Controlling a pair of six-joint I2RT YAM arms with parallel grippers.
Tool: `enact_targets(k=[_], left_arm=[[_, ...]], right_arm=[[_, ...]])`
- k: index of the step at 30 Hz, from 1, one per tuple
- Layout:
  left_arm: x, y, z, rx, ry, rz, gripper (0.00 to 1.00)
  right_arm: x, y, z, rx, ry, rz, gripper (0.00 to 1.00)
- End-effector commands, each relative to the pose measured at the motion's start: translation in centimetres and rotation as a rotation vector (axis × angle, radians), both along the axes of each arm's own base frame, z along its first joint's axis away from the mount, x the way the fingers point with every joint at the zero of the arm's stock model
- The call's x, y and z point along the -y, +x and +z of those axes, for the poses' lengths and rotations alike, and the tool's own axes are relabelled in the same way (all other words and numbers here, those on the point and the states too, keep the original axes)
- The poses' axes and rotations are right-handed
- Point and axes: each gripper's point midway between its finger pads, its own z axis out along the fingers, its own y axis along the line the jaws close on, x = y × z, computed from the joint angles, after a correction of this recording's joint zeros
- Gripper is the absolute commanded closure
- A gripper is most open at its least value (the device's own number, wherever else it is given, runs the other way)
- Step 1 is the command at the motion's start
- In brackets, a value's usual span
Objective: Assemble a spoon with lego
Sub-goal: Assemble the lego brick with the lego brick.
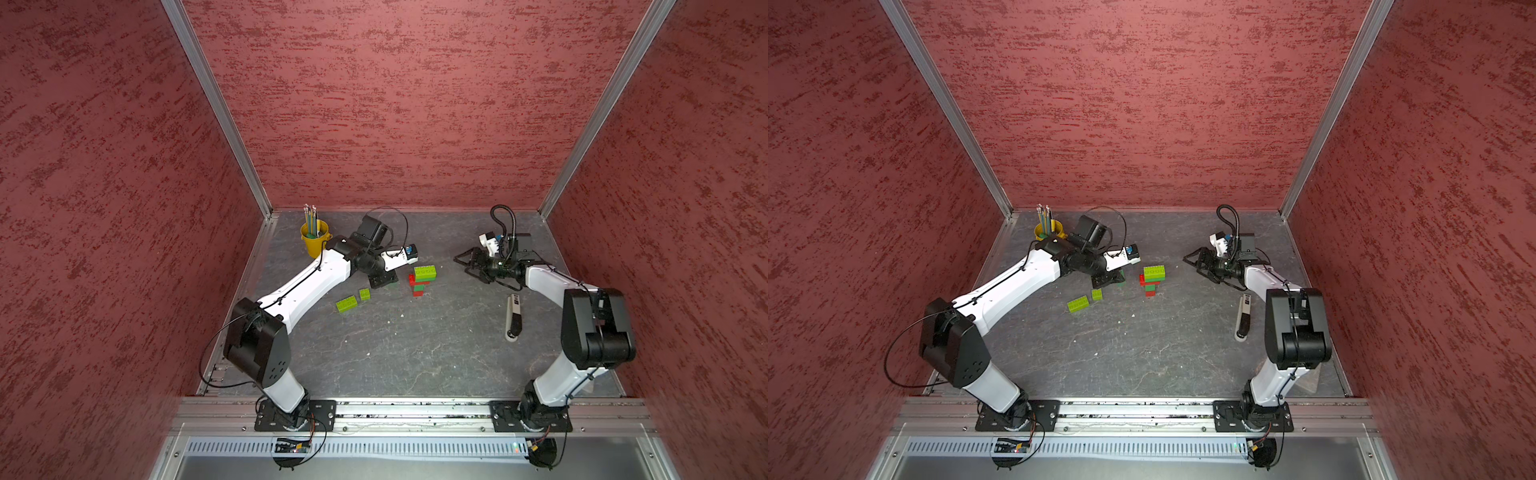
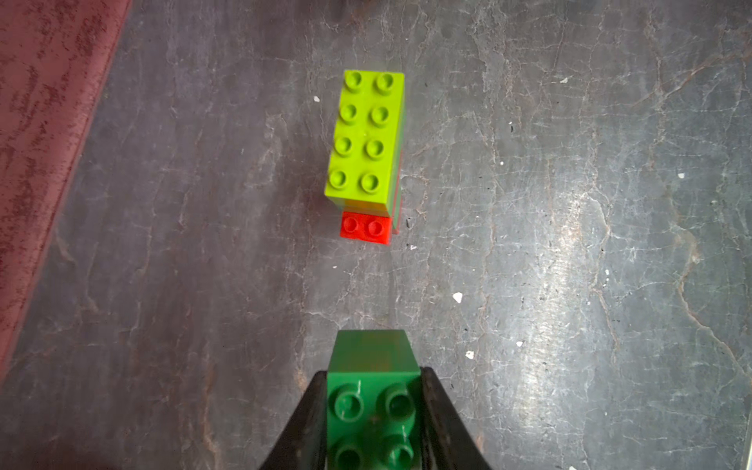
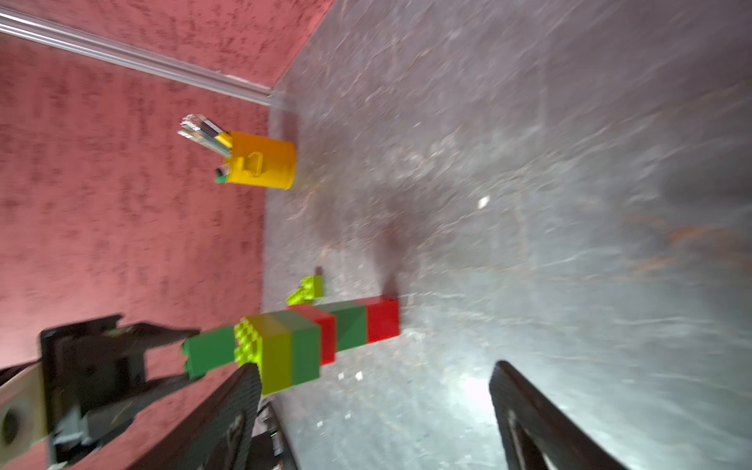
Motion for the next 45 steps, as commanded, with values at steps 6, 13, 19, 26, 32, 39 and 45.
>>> enact_targets(k=[6, 13, 19, 26, 32, 39, 45], left_arm=[[1.5, 1.6, -1.6, -0.048, 0.051, -0.054, 0.76], [3.0, 2.2, -2.0, -0.029, 0.054, -0.081, 0.76], [3.5, 2.1, -1.9, -0.022, 0.051, -0.09, 0.76], [3.9, 2.3, -1.8, -0.01, 0.054, -0.094, 0.76], [4.5, 2.3, -1.7, -0.005, 0.047, -0.101, 0.76], [5.4, 2.3, -1.9, -0.005, 0.045, -0.119, 0.76], [5.7, 2.2, -1.9, -0.01, 0.047, -0.122, 0.76]], right_arm=[[-3.6, -0.6, 2.0, 0.02, 0.166, 0.129, 0.05], [-5.7, -0.7, 0.5, -0.02, 0.189, 0.197, 0.04], [-7.4, -1.1, 0.0, -0.035, 0.201, 0.243, 0.04], [-9.0, -1.3, 0.1, -0.043, 0.233, 0.282, 0.06], [-10.0, -1.7, 0.1, -0.05, 0.248, 0.304, 0.08], [-10.4, -1.9, -0.1, -0.062, 0.252, 0.309, 0.11], [-10.5, -1.9, -0.6, -0.074, 0.251, 0.306, 0.14]])
